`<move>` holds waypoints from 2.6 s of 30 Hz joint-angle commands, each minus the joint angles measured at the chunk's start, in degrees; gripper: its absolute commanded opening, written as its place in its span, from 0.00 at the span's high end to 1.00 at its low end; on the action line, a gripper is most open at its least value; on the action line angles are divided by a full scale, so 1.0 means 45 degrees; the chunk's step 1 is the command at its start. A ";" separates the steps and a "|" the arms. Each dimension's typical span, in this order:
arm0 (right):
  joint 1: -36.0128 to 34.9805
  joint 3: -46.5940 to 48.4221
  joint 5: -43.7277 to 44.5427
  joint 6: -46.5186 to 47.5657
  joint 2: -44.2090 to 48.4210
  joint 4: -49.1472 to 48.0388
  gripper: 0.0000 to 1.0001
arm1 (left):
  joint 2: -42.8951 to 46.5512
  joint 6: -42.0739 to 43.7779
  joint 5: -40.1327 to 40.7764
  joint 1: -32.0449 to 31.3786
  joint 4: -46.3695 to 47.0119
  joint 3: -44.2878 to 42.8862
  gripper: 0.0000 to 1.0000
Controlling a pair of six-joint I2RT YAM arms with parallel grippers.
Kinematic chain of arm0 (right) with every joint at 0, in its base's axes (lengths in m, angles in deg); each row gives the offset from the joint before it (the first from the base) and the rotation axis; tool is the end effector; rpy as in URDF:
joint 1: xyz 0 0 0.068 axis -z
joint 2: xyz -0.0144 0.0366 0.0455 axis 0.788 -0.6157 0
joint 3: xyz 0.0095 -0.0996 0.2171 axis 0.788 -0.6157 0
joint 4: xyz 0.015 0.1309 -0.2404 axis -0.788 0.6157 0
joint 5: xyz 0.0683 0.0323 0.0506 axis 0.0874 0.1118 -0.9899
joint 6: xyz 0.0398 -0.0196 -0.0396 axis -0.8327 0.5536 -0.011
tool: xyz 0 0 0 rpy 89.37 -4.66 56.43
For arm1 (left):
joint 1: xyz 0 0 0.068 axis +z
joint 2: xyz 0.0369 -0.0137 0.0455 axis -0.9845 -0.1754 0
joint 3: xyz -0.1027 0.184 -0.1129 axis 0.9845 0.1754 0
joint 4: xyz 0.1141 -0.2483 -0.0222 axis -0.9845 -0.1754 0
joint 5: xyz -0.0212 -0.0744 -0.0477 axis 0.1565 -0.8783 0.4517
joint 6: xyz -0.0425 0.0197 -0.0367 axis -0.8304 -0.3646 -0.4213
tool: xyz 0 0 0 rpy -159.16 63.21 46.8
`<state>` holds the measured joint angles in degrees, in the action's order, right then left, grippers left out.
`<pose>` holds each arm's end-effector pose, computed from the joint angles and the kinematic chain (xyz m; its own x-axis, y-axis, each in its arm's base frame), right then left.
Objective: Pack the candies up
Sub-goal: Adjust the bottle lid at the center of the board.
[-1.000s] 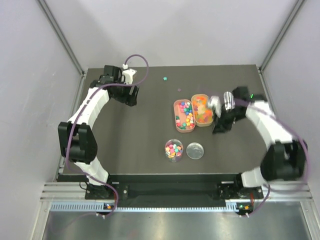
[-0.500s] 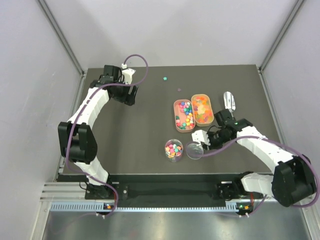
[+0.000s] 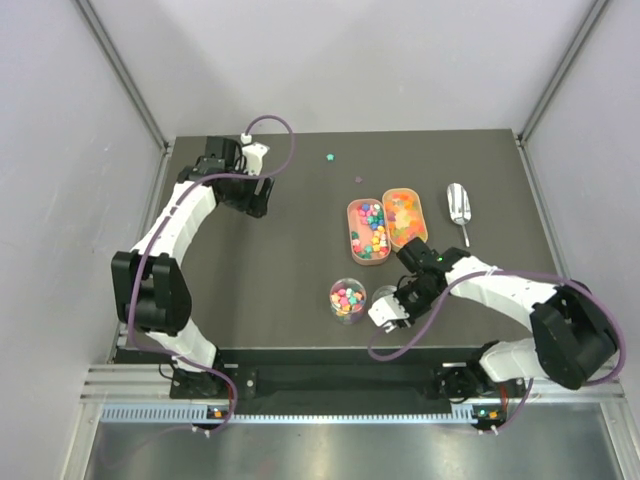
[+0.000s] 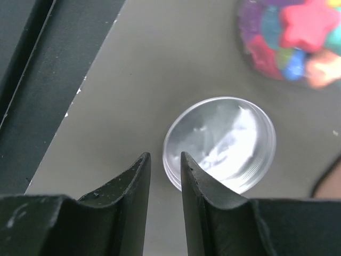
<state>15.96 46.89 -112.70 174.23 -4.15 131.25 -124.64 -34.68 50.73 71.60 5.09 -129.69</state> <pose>0.1726 0.1500 0.1238 0.5530 -0.6973 -0.4560 -0.8200 -0.5525 -0.1495 0.3707 -0.0625 0.2494 -0.6950 0.3624 -0.6210 0.4552 0.8903 0.0102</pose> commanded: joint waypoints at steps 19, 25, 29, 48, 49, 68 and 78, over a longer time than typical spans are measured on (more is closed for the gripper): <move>0.3076 0.5808 -0.1560 -0.6162 0.1952 0.2032 1.00 | 0.0565 0.0182 -0.1204 0.0046 0.0458 -0.0250 0.17; 0.5386 0.7023 -0.8355 -1.1651 -0.1092 0.2404 0.99 | 0.0018 0.0006 -0.2007 0.0046 0.0380 -0.0699 0.18; 0.5586 0.6964 -1.2360 -1.0979 -0.3223 0.4372 1.00 | -0.0119 0.0025 -0.2359 0.0007 0.0302 -0.0720 0.18; 0.8981 0.5067 -1.3562 -1.3185 -0.9162 0.4411 1.00 | -0.0471 0.0416 -0.2223 -0.0032 0.0068 -0.0406 0.18; 0.9080 0.5553 -1.3018 -1.2794 -0.9376 0.4803 1.00 | -0.0471 0.0455 -0.2165 -0.0070 0.0048 -0.0426 0.18; 1.1776 0.7217 -0.9050 -0.8124 -0.9833 0.8732 0.59 | -0.0705 0.0533 -0.2183 -0.0286 0.0087 -0.0505 0.18; 1.1718 0.8254 -0.5908 -0.8546 -0.6120 0.7220 0.38 | -0.0705 0.0650 -0.1969 -0.0461 0.0087 -0.0582 0.18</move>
<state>69.10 81.68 -146.23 136.27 -40.17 162.46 -127.59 -33.24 41.77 69.92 4.58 -129.82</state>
